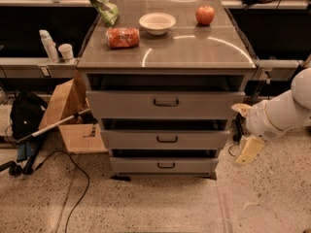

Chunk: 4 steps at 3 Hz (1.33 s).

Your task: Open middle drawer

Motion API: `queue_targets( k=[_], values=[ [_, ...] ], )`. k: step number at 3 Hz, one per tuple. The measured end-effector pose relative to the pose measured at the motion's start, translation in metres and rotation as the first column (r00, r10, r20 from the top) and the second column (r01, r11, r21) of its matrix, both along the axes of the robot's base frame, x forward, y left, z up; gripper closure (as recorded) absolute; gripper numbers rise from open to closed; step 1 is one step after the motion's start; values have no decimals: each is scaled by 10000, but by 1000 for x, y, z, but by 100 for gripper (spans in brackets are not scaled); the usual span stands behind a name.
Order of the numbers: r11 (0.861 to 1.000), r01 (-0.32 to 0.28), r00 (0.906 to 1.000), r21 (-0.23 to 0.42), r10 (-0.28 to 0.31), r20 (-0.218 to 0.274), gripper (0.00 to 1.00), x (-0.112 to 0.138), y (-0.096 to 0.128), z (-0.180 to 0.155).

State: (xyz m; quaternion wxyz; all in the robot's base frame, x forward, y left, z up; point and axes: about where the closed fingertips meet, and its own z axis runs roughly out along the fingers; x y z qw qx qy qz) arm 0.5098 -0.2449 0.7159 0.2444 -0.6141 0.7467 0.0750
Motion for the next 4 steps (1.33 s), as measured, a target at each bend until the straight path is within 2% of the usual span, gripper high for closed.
queue_targets(
  k=[1,2,3,4],
  values=[
    [10000,-9,9999,76,11,-159,0,4,-4,-11],
    [9940,-696,9974,840,676,261,0,26,1,-32],
    [9818,-1400,9874,1286,1288,916,0,45,8,-48],
    [9764,-1651,9783,1392,1442,1490,0,60,16,-63]
  ],
)
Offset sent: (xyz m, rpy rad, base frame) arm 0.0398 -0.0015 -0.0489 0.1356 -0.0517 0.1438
